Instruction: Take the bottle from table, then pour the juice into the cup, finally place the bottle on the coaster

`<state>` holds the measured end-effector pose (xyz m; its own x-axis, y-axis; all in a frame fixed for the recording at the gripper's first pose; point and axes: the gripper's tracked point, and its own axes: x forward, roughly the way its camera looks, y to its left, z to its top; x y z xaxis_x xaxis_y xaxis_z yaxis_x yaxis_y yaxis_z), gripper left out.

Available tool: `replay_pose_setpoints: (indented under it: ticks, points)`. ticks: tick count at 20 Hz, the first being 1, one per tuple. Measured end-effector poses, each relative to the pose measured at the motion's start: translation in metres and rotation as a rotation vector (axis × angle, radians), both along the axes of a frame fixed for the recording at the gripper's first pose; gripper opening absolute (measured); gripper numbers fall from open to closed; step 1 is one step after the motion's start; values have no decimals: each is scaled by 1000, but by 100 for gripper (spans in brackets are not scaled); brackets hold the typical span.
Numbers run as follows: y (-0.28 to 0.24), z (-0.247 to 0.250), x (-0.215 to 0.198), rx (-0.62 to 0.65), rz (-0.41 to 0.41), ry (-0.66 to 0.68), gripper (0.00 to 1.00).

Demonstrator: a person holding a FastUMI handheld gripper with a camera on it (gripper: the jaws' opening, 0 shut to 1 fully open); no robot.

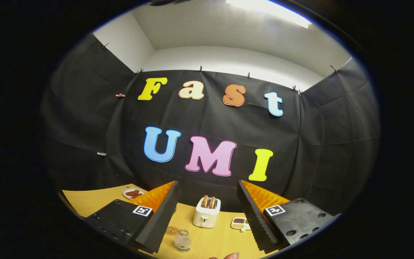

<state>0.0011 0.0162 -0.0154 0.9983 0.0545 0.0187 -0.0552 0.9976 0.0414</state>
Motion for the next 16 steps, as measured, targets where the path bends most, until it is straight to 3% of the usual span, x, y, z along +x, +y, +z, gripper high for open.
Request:
replay_pose_setpoints:
  ticks: [5,9,16]
  points:
    - [12,-24,-2,-32,11,-46,97]
    - [34,-56,-2,-37,66,-53,97]
    - [59,-145,7,32,90,56,97]
